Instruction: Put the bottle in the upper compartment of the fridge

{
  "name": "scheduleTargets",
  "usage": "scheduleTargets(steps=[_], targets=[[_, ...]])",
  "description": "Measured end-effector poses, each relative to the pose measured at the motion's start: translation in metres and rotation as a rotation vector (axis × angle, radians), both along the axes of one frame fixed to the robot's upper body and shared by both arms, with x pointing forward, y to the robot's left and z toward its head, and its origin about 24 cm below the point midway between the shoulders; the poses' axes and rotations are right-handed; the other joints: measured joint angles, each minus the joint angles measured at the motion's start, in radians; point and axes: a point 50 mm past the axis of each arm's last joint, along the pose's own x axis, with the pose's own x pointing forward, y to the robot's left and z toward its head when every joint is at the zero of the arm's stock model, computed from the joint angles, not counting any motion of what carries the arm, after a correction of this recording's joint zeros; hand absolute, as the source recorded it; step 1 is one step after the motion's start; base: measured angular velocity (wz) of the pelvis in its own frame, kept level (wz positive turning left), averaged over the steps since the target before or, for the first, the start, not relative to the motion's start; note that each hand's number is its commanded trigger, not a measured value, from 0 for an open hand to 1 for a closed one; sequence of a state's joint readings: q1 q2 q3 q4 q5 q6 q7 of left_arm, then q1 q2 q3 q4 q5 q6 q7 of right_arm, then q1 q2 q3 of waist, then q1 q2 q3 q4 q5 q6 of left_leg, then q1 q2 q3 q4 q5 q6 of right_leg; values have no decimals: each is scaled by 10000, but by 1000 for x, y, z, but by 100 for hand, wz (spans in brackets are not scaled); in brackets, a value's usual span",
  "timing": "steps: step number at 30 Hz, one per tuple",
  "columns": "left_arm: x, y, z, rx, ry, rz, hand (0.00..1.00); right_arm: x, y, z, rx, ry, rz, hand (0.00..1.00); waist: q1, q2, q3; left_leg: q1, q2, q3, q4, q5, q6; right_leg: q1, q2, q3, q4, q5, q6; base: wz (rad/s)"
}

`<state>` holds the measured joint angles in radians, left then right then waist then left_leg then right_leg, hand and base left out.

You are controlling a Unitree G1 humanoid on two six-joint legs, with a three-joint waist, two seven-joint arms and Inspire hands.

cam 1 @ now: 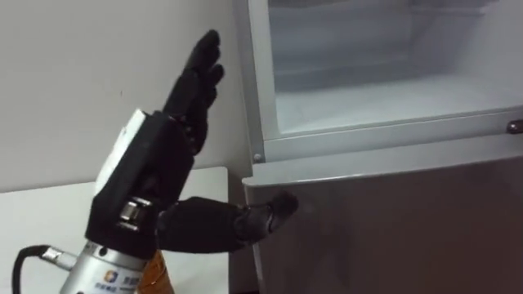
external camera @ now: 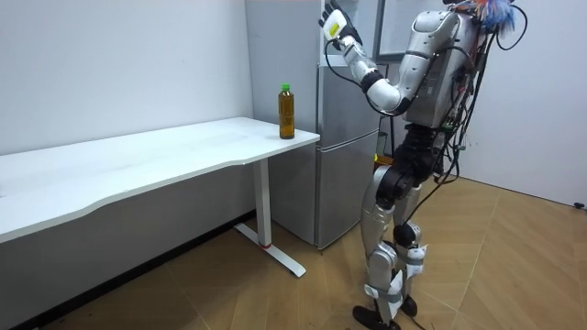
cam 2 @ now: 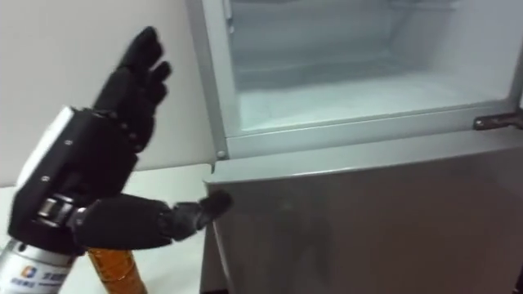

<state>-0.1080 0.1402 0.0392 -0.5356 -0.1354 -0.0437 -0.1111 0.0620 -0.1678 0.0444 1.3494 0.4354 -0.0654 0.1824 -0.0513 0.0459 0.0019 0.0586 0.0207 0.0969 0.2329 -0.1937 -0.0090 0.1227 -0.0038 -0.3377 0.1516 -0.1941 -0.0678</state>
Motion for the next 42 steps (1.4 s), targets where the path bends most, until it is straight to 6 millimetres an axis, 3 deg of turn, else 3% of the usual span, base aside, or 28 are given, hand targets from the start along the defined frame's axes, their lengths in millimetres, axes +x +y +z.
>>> scheduleTargets(steps=[11,17,23,25,34,38,42], targets=[[-20,53,-1,-1061,-476,3348,0,-9,0,-1,-336,81,-127,0,626,-24,-19,-121,-194,-308,19,17,32,250,-146,-507,-5,-96,128,14],[-41,85,-29,-1290,719,5222,0,-18,-2,0,-445,57,-263,0,878,-78,-22,-44,-295,-477,31,25,49,326,-252,-723,18,-236,200,13],[-53,118,-68,-1779,2366,7354,0,-26,-4,1,-738,168,-376,0,1205,-125,-84,-61,-327,-463,81,-33,151,349,-352,-891,175,-363,284,10],[-63,128,-89,-1935,3276,8085,0,-32,-6,2,-800,228,-576,0,1348,-160,-116,40,-337,-498,50,-45,174,390,-384,-819,219,-392,331,0],[-98,149,-193,-4110,7733,9818,0,-37,-9,4,-801,230,-873,0,1384,-148,-67,116,-337,-483,43,-104,257,463,-380,-746,251,-402,350,0],[-118,145,-238,-4521,9789,10486,0,-39,-10,4,-846,271,-801,0,1350,-129,-56,162,-328,-454,46,-202,294,480,-392,-712,340,-463,384,-1],[-147,129,-283,-4393,12318,10534,0,-36,-10,5,-839,185,-490,0,1325,-158,-62,182,-327,-422,46,-262,314,477,-398,-686,326,-449,406,-5]])
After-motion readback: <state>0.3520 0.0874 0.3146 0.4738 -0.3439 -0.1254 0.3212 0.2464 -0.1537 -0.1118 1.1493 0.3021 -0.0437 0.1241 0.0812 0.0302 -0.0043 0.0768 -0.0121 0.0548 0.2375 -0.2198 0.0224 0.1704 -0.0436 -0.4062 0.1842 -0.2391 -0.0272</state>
